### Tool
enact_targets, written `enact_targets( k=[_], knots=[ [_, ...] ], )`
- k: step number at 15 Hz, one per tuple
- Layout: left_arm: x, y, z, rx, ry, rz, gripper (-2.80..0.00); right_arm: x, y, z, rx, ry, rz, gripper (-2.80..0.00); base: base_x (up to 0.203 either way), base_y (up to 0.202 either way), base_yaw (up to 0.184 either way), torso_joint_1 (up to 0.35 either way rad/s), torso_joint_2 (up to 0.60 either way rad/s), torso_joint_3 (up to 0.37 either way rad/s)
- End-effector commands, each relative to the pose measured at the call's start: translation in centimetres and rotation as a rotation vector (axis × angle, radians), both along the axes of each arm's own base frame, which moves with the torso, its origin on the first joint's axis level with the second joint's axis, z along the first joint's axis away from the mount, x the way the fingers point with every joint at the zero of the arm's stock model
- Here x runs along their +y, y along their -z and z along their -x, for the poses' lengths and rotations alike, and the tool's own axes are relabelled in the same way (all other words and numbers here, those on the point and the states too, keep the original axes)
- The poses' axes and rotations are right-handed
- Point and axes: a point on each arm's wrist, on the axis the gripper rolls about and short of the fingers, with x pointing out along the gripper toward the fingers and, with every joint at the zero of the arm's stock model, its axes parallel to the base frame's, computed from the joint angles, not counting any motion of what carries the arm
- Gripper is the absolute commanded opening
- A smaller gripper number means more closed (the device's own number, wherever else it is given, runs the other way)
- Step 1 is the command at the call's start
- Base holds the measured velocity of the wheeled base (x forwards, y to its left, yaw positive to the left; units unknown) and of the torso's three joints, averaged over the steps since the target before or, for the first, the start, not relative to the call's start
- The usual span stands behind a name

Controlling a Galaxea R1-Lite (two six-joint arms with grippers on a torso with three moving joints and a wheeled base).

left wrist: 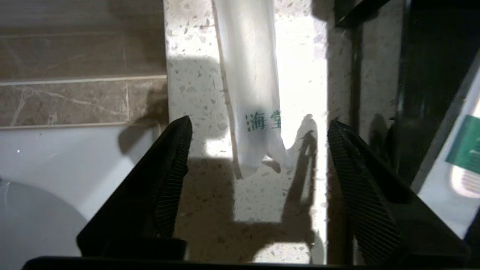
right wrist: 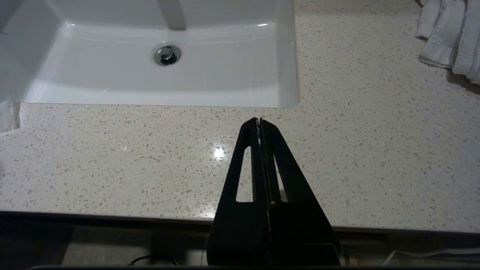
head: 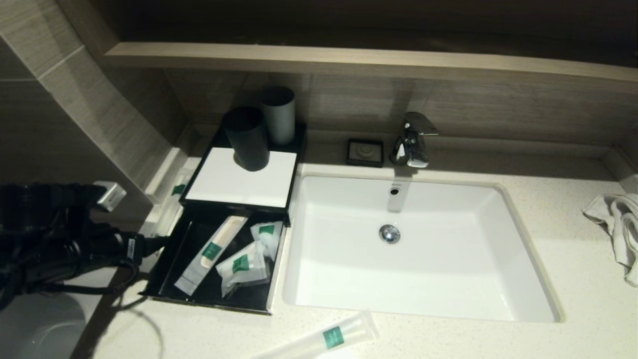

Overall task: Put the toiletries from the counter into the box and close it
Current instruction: Pick up the bathroom toiletry

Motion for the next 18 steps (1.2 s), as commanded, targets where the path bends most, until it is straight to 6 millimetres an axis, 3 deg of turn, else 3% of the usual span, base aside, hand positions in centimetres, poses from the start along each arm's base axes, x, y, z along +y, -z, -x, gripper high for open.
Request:
enact_targets(
  k=[1,5,6,18],
  knots=[
    [0.12,0.55,-0.3,0.02,-0.015,-0.022,0.0,0.0,0.0,0.01,-0.002,0.0,0.0,-2.8,0.0,0.0,0.0,0.0,0.0,0.0],
    [0.17,0.75,-0.53,0.024,-0.018,-0.028,0.0,0.0,-0.01,0.01,-0.002,0.0,0.0,-2.8,0.0,0.0,0.0,0.0,0.0,0.0],
    [0.19,0.65,-0.59,0.02,-0.019,-0.03,-2.8,0.0,0.02,0.01,-0.001,0.0,0.0,-2.8,0.0,0.0,0.0,0.0,0.0,0.0],
    [0.21,0.5,-0.85,0.01,-0.015,-0.025,-2.8,0.0,0.01,0.01,-0.001,0.0,0.0,-2.8,0.0,0.0,0.0,0.0,0.0,0.0]
  ],
)
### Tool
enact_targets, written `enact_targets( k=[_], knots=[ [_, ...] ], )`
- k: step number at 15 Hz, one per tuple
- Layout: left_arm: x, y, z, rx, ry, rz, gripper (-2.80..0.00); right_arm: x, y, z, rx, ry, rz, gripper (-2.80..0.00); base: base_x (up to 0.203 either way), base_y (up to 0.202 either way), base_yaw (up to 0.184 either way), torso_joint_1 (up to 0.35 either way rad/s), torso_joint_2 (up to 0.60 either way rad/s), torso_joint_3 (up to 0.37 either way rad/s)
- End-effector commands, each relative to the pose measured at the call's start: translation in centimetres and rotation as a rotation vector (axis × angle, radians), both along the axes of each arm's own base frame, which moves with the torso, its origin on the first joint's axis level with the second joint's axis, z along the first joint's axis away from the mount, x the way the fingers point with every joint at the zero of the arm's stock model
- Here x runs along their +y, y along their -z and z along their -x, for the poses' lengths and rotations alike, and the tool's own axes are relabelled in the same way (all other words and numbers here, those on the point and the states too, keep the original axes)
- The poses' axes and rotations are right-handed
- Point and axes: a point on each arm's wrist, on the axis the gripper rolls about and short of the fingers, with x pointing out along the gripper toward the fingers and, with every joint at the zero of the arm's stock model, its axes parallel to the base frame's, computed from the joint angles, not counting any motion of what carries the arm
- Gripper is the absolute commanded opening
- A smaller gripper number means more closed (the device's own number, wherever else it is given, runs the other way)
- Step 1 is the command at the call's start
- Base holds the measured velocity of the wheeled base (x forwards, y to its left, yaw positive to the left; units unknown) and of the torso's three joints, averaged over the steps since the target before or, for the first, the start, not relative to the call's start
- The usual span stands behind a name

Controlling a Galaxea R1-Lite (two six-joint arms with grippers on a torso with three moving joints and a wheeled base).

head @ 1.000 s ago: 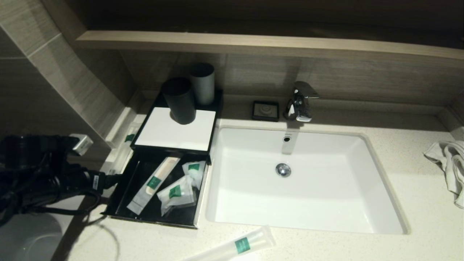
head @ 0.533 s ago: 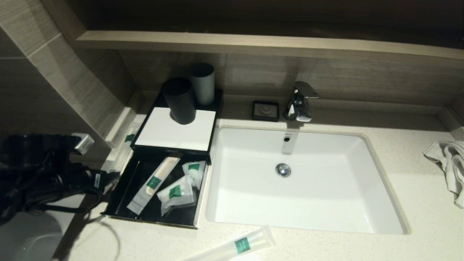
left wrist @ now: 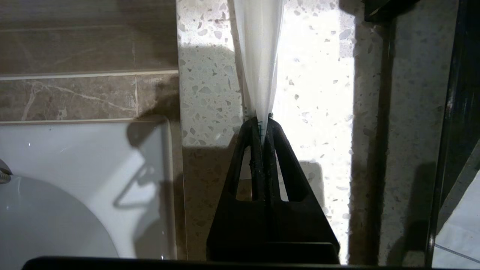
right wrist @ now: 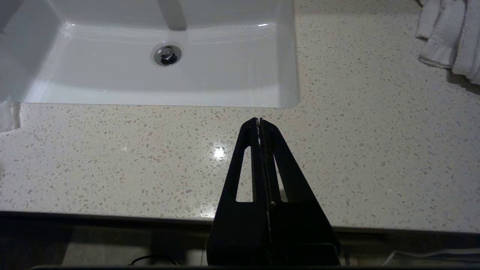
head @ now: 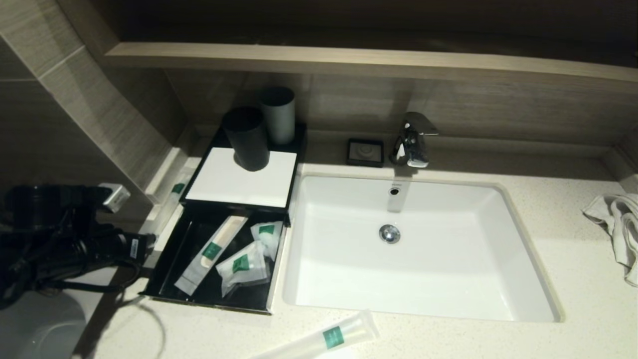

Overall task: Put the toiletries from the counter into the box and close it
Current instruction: Pick up the bathroom toiletry

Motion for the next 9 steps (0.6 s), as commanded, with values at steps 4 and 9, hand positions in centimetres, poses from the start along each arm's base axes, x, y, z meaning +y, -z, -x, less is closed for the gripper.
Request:
enact_targets(
  k=[4,9],
  knots=[
    [-0.4,-1.1,0.4,-0.07,0.015,0.0,-2.8,0.0,0.0,0.0,-0.002,0.0,0.0,-2.8,0.0,0.0,0.0,0.0,0.0,0.0],
    [-0.4,-2.5,0.8,-0.165,-0.003,0.016,-2.8,0.0,0.0,0.0,-0.002,0.0,0.0,-2.8,0.0,0.0,0.0,0.0,0.0,0.0]
  ],
)
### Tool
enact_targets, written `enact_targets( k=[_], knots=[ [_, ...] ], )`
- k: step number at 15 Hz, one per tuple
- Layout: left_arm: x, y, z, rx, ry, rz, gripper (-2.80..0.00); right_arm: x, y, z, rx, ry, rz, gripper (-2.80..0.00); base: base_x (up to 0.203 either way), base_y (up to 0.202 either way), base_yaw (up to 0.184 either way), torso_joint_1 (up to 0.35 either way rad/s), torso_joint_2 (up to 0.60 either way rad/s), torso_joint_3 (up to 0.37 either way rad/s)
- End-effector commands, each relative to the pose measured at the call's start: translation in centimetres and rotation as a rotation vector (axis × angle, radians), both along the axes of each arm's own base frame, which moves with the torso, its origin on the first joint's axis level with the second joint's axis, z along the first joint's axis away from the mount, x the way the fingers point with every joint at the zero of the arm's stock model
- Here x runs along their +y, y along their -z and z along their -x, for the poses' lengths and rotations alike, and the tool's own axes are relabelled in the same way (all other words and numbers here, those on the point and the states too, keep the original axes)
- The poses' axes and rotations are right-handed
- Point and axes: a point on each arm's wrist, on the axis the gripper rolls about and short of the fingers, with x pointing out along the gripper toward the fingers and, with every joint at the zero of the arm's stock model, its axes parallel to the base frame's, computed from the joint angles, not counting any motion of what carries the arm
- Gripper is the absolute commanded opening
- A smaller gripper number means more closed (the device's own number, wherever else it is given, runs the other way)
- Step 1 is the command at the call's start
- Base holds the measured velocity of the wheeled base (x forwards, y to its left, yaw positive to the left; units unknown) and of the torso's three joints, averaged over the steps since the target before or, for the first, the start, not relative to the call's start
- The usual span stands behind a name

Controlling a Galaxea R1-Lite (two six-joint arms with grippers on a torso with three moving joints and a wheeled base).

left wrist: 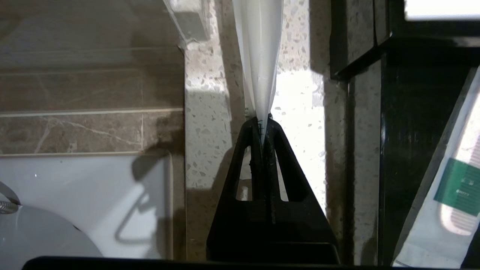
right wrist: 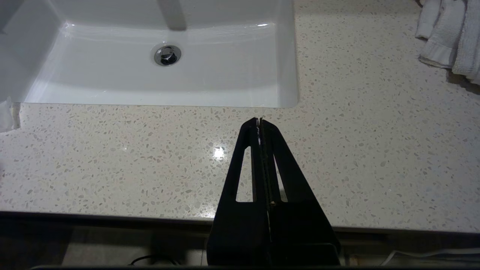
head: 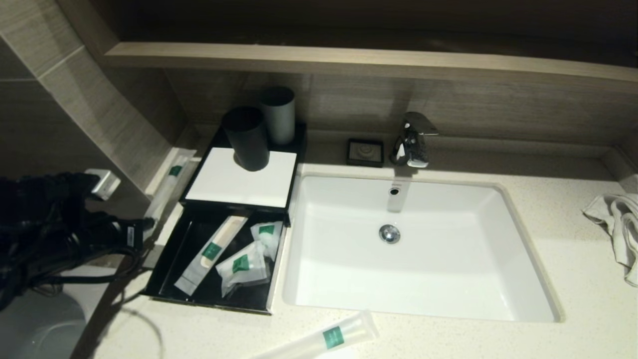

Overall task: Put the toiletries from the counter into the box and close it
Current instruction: Pick up the bathroom toiletry, then place the bathroom toiletry into the drawer

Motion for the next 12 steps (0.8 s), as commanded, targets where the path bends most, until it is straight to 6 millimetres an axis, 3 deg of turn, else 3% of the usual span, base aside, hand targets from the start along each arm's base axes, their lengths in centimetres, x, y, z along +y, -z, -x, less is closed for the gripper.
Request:
enact_targets(
  k=[1,12],
  knots=[
    [0.1,-0.8,0.3,-0.037,-0.006,-0.005,-2.8,0.0,0.0,0.0,-0.001,0.0,0.0,-2.8,0.0,0.0,0.0,0.0,0.0,0.0],
    [-0.4,-5.0,3.7,-0.16,-0.035,0.037,-2.8,0.0,0.0,0.0,0.002,0.0,0.0,-2.8,0.0,0.0,0.0,0.0,0.0,0.0]
  ],
)
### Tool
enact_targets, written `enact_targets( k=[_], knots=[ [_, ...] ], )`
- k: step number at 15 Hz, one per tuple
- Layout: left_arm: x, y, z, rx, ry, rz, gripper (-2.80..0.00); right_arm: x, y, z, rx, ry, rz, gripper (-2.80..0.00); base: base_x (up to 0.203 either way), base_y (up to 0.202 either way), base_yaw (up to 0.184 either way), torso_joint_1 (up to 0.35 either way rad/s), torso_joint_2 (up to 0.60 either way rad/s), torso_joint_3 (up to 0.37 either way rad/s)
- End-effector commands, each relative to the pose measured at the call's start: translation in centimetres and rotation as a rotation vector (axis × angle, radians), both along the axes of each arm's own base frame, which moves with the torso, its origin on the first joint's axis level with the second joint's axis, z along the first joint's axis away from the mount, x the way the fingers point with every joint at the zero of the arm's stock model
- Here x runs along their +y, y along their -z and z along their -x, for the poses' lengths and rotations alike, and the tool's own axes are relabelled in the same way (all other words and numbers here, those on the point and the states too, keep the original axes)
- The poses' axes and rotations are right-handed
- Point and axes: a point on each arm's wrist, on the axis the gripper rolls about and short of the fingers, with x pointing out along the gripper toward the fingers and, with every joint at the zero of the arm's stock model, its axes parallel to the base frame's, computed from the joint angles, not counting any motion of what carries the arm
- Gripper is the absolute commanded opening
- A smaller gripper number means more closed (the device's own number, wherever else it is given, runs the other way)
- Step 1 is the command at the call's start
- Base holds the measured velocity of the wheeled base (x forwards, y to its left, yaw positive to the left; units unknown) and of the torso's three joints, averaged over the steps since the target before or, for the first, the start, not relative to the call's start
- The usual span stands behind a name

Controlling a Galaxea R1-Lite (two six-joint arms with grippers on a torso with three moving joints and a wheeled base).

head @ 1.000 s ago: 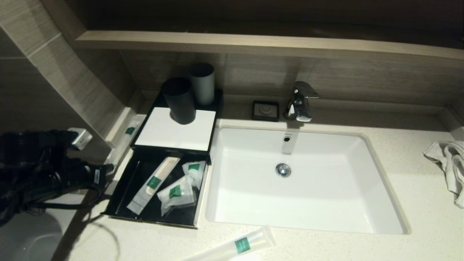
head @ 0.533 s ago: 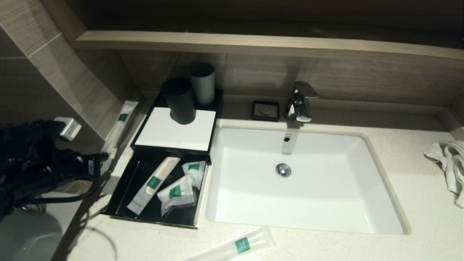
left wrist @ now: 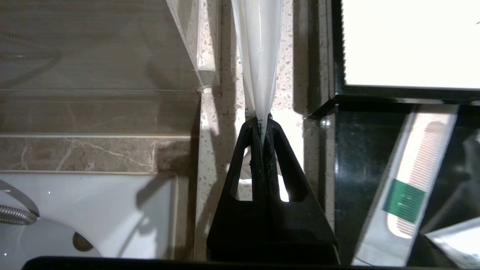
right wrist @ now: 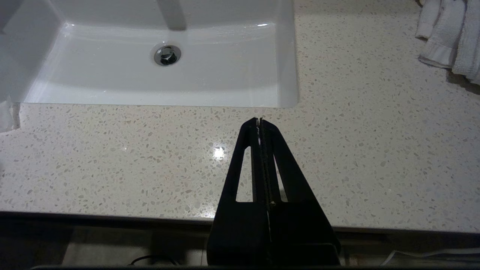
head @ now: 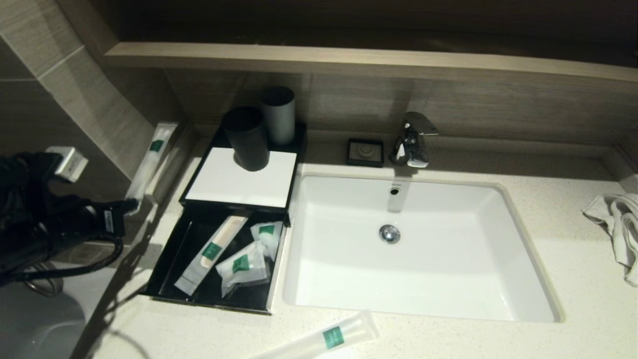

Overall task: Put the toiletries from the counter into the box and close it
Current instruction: Place the bathroom toiletry into the drawer

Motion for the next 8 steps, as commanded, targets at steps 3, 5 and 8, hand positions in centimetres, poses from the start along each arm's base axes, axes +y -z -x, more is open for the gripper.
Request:
enact_targets(
  k=[3,5,8],
  knots=[
    [-0.4,-2.1,2.5,-0.034,-0.009,0.032,-2.8,0.0,0.0,0.0,0.0,0.0,0.0,-2.8,0.0,0.0,0.0,0.0,0.0,0.0],
    [-0.7,-2.0,3.8,0.022,-0.01,0.042,-2.8,0.0,0.0,0.0,0.0,0.0,0.0,-2.8,0.0,0.0,0.0,0.0,0.0,0.0],
    [-1.5,-2.2,5.8,0.102,0.015,0.053,-2.8,0.0,0.0,0.0,0.001,0.0,0.0,-2.8,0.0,0.0,0.0,0.0,0.0,0.0]
  ],
)
